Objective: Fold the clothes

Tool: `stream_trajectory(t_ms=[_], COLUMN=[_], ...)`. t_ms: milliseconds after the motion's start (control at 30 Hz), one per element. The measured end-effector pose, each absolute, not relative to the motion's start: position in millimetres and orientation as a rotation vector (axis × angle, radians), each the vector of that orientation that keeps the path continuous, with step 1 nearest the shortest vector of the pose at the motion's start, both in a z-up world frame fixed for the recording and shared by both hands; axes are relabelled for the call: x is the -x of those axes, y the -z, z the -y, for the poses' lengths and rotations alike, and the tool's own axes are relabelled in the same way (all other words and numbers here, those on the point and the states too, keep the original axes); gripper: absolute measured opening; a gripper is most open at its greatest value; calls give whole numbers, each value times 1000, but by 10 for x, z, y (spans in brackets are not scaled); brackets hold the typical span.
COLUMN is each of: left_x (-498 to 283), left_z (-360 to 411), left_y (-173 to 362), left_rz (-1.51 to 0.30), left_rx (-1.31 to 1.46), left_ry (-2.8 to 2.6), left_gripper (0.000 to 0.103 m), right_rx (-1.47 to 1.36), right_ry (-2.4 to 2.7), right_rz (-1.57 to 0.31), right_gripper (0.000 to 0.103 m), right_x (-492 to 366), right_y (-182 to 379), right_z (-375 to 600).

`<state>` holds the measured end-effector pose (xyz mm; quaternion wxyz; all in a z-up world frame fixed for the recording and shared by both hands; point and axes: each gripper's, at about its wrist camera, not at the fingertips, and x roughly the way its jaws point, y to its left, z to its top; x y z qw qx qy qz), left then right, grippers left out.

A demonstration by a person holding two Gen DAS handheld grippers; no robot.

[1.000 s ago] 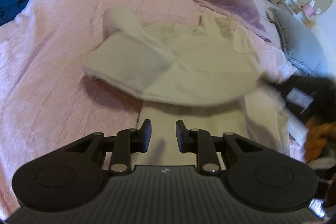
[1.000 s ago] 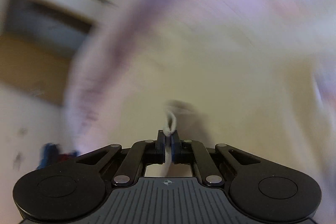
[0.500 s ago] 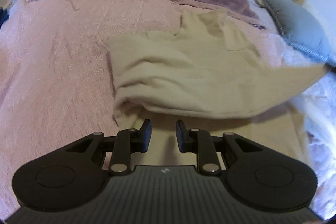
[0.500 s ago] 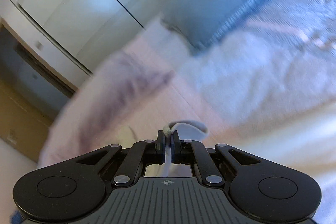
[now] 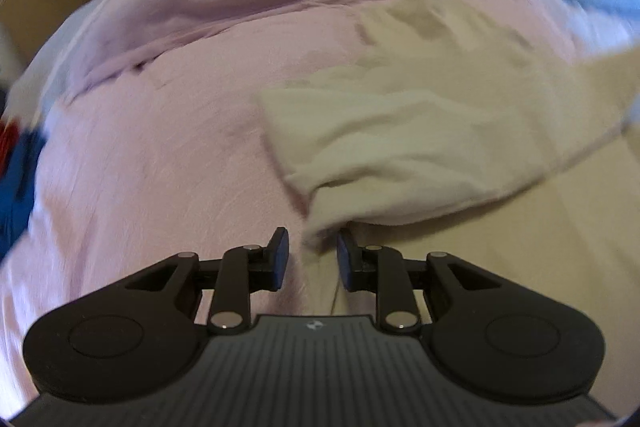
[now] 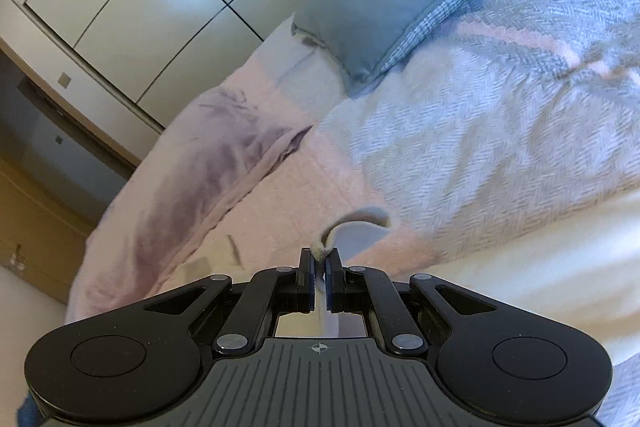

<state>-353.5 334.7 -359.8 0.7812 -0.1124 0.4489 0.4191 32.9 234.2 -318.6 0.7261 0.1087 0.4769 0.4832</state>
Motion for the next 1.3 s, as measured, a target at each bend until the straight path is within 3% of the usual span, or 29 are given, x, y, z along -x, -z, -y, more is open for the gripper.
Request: stream_trajectory(t_ms=[133, 200, 300, 433, 600, 733, 867, 967, 1000, 1200, 1300], left_x=[3742, 3903, 3931, 3934, 4033, 3897, 3645, 3540, 3529, 3686, 3799], left_z=[-3420, -3512, -3539, -3536, -3494, -3459, -3594, -3689, -3691, -3772, -3824], left_y=[3521, 3569, 3642, 3595, 3265, 3168, 3540, 3727, 3706, 3553, 3524], left_rz=[-891, -880, -909, -949, -873, -805, -891, -953, -950, -897, -857], left_rx=[264, 364, 394, 361, 441, 457, 485, 524, 518, 598, 695], left_ry=[-944, -960, -916, -877, -847, -817, -817, -818, -814, -819, -835], left_gripper=[6, 7, 8, 12, 12, 12, 12, 12, 12, 12, 12], right_rx=[-231, -60, -36, -5, 8, 51, -43, -122, -86, 309, 460], right_ry=[-1100, -962, -880, -901, -957, -912, -851, -793, -784, -1176, -1404], right_rz=[-994, -1053, -1190, -1134, -1078, -1164, -1257, -1297, -1277, -706, -643], right_gripper=[3, 3, 3, 3, 3, 4, 14, 12, 4, 3, 4], right_x=[-361, -469, -567, -474, -452, -455, -494, -547, -529, 467, 1087], right_y=[3098, 3378, 3757, 3747, 3635, 3770, 3861, 3867, 3819, 3111, 3166], right_z=[-2259, -2241, -2149, -2165, -2227, -2237, -2191, -2150, -2184, -2558, -2663])
